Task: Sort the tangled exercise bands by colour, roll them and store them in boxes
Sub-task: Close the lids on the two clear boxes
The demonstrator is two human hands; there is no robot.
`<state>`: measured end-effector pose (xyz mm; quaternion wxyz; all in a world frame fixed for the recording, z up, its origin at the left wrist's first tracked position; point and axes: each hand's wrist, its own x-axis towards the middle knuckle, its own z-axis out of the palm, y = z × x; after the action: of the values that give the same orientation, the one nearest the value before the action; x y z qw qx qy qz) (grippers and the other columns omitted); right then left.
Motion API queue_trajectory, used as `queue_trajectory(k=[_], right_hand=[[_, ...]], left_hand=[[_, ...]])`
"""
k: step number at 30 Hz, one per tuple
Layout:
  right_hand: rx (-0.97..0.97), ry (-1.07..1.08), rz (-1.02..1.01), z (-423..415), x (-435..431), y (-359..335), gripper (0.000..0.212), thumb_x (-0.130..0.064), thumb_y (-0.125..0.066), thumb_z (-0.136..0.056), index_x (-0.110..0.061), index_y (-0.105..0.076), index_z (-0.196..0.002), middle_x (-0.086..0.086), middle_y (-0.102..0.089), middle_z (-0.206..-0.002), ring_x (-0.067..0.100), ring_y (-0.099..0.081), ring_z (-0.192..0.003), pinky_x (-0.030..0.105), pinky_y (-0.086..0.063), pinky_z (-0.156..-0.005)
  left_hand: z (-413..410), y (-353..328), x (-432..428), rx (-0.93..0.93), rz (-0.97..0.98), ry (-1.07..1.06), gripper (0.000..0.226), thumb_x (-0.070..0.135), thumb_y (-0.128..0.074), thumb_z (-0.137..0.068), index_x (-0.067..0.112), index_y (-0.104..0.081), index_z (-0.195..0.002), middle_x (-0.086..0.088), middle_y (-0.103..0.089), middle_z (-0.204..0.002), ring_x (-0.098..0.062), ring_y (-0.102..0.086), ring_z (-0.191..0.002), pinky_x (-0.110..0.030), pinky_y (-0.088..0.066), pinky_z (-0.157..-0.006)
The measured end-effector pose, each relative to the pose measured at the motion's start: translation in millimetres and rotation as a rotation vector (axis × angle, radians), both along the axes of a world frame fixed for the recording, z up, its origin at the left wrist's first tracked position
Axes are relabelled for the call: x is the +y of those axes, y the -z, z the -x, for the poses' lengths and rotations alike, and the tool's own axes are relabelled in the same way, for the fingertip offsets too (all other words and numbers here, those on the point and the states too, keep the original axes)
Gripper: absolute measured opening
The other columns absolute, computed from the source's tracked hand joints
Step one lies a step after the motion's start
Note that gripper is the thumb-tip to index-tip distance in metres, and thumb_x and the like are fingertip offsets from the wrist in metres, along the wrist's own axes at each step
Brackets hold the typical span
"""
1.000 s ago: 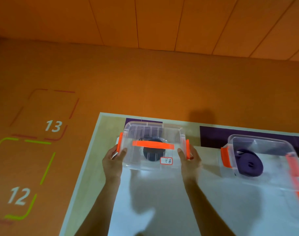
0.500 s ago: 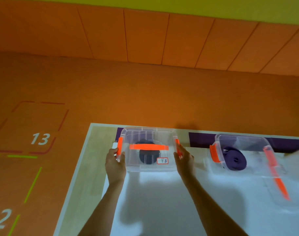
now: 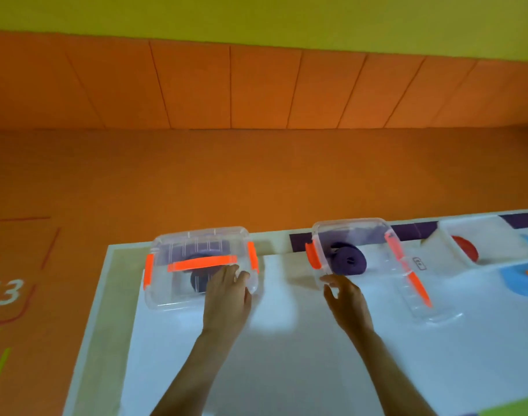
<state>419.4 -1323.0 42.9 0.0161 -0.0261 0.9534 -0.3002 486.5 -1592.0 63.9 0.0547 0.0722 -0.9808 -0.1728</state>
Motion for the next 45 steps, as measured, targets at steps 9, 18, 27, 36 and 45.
queue_trajectory(k=[9, 18, 27, 36, 45], right_hand=[[-0.053, 0.129, -0.089, 33, 176, 18, 0.016, -0.011, -0.067, -0.094, -0.022, -0.077, -0.100, 0.000, -0.076, -0.105, 0.031, -0.072, -0.090, 0.040, -0.056, -0.074], [-0.275, 0.027, -0.103, 97, 302, 72, 0.042, -0.010, -0.069, -0.092, -0.014, -0.066, -0.134, 0.012, -0.062, -0.139, 0.036, -0.061, -0.125, 0.044, -0.052, -0.102], [-0.520, -0.030, -0.263, 149, 335, 112, 0.065, -0.023, -0.064, -0.097, -0.023, -0.035, -0.155, 0.013, -0.038, -0.155, 0.038, -0.043, -0.136, 0.053, -0.048, -0.106], [-0.434, 0.107, -0.335, 153, 333, 121, 0.040, -0.016, -0.047, -0.106, -0.003, -0.045, -0.144, 0.024, -0.056, -0.134, 0.042, -0.061, -0.118, 0.051, -0.054, -0.098], [-0.541, 0.178, -0.283, 132, 354, 105, 0.047, -0.033, -0.083, -0.074, -0.009, -0.066, -0.111, 0.012, -0.071, -0.106, 0.035, -0.069, -0.100, 0.039, -0.056, -0.083]], left_hand=[[37, 12, 162, -0.087, 0.195, 0.113, 0.026, 0.012, -0.068, -0.078, 0.013, -0.080, -0.100, -0.009, -0.076, -0.110, -0.035, -0.074, -0.103, -0.049, -0.061, -0.084], [77, 47, 271, -0.290, 0.218, 0.058, 0.075, 0.030, -0.044, -0.108, 0.035, -0.002, -0.169, -0.004, 0.001, -0.179, -0.029, -0.004, -0.165, -0.050, -0.011, -0.133], [79, 67, 290, -0.338, 0.232, 0.034, 0.091, 0.023, -0.049, -0.105, 0.040, 0.020, -0.163, -0.001, 0.009, -0.178, -0.027, 0.010, -0.164, -0.048, -0.003, -0.132], [80, 75, 303, -0.313, 0.089, -0.066, 0.089, 0.019, -0.051, -0.105, 0.040, 0.012, -0.164, 0.000, 0.001, -0.178, -0.025, 0.009, -0.165, -0.046, -0.021, -0.131], [79, 80, 307, -0.232, 0.023, -0.088, 0.086, 0.006, -0.068, -0.092, 0.022, -0.029, -0.167, -0.011, -0.025, -0.174, -0.035, -0.014, -0.163, -0.053, -0.047, -0.117]])
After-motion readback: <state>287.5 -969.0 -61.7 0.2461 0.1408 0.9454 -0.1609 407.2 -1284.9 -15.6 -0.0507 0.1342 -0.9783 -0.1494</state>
